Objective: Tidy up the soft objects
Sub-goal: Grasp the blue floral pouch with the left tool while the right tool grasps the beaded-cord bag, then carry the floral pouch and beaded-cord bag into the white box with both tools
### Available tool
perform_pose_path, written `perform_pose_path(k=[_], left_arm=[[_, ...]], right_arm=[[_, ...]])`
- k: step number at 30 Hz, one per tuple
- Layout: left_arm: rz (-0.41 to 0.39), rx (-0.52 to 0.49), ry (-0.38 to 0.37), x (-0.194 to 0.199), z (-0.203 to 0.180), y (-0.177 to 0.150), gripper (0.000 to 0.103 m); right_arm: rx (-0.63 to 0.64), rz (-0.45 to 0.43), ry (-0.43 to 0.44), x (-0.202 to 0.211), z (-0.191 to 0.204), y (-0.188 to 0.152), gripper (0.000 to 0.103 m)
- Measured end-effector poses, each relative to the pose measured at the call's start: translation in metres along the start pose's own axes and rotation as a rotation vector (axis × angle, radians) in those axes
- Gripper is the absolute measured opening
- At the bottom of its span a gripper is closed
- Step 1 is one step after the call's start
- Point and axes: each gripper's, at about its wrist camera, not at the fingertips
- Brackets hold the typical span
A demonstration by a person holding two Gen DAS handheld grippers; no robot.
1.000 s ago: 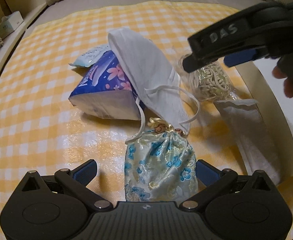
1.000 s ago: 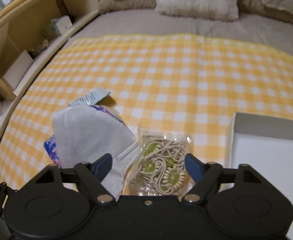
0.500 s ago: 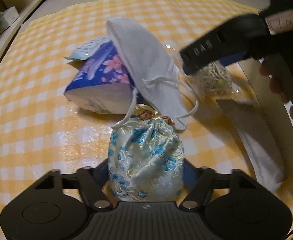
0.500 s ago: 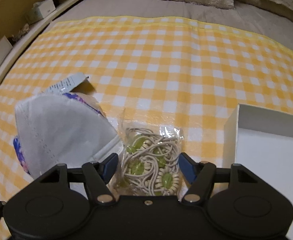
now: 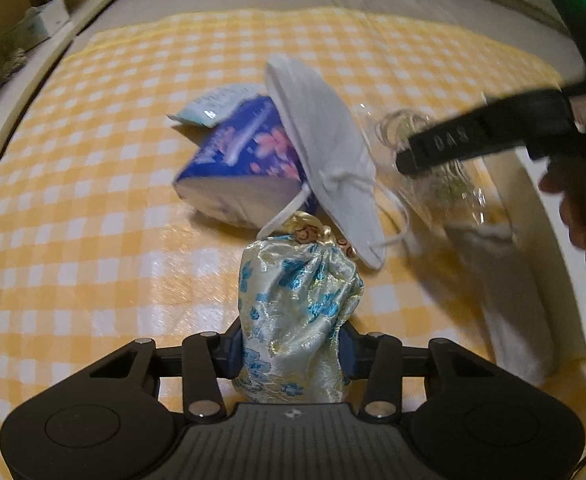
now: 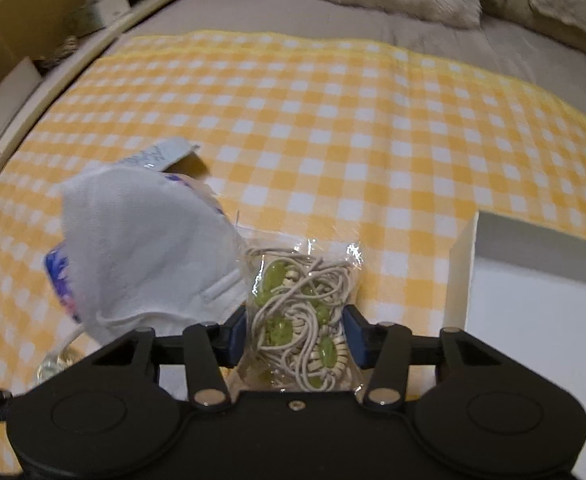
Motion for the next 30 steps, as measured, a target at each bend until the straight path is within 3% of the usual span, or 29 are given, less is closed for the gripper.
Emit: perform_pose_path(k=[14, 30], left_arm=[[-0.205, 0.152, 0.003, 0.067, 0.02, 0.0, 0.045], [-0.366, 0.201, -0.028, 0.11, -0.008, 0.002, 0.046]], right_arm=[[0.025, -0.173, 0.047, 0.08, -0.006, -0.011, 0.05], [-0.013, -0.303, 0.034, 0.156, -0.046, -0.039, 0.05]])
Point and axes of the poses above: each gripper's, at about its wrist camera, not at the fingertips, and x roughly against the way its jaws point, z to its left, y to its top, and after that the axes turned 3 degrees about -y, right-handed
